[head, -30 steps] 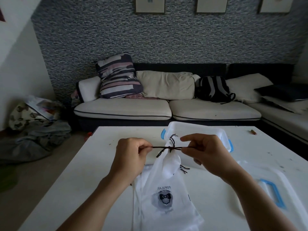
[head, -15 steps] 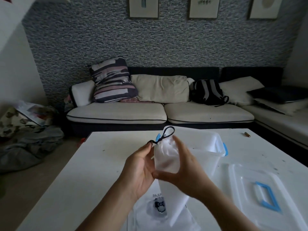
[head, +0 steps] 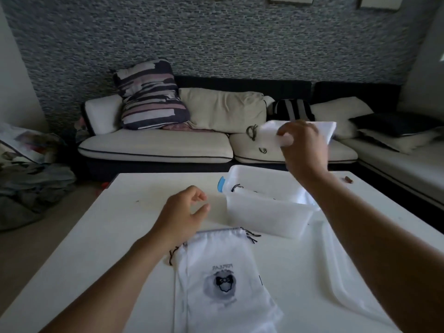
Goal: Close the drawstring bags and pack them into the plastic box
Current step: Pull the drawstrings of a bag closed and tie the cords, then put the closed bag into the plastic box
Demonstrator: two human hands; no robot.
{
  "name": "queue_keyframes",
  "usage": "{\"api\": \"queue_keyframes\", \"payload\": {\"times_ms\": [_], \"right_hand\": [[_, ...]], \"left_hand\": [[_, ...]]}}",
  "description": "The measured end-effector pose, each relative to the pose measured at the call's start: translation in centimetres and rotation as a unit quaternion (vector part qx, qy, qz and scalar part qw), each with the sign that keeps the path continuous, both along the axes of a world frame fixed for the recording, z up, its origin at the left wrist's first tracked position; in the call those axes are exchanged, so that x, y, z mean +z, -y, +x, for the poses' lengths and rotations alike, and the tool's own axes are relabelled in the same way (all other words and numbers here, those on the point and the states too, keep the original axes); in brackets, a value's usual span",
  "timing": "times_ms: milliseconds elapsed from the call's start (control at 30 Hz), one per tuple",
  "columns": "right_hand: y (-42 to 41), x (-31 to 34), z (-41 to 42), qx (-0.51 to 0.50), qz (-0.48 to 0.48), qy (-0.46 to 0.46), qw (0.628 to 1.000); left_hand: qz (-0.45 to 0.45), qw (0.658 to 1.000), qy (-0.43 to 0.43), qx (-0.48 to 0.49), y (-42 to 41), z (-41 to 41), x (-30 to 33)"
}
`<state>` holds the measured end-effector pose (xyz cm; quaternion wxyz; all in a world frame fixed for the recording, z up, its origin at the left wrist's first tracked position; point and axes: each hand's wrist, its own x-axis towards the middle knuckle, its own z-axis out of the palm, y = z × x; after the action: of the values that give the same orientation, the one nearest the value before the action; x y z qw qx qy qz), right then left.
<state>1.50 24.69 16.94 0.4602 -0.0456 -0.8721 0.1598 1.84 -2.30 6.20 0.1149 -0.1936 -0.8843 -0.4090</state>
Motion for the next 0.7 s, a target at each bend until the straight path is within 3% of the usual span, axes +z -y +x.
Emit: {"api": "queue_keyframes", "payload": {"times_ms": [133,267,333,367,467,500,533,600,700], "right_hand": [[-1.5,-5.4,-7.5,0.029,-0.028,0.278,0.96],[-2.7,-10.3,-10.9,0.063,0.048,0.53,0.845],[-3.4,-12.0,-12.3,0.061,0.168,0.535,0.826],[-3.9,-12.2,-13.0,0.049,0.208,0.488,0.846],[-4.6,-12.9,-15.2,0.044,0.159,0.289,0.943],[-5.1,-13.1,-16.0,0.065,0.172,0.276,0.943],[-5.3,-13.4,-16.3,0.09,0.185,0.307,0.929],[-5.7,-14.6,-16.9,0.119,0.1,0.466,0.871],[-6.6,-15.5,-17.0,0.118,-0.088,0.676,0.722]], "left_hand": [[-0.119,0.992,0.035,0.032,1.8,-2.1,-2.1],[-0.275,0.945,0.175,0.004,2.4,-3.1,-4.7],[-0.329,0.918,0.221,-0.021,2.4,-3.7,-6.2],[-0.341,0.91,0.234,-0.028,2.3,-3.8,-6.7],[-0.368,0.894,0.255,-0.03,2.3,-4.4,-8.9],[-0.374,0.892,0.253,-0.03,2.2,-4.5,-9.4],[-0.379,0.892,0.243,-0.027,2.1,-4.5,-9.8],[-0.374,0.901,0.218,-0.014,2.4,-4.8,-10.5],[-0.346,0.916,0.203,-0.003,2.8,-5.4,-11.2]]}}
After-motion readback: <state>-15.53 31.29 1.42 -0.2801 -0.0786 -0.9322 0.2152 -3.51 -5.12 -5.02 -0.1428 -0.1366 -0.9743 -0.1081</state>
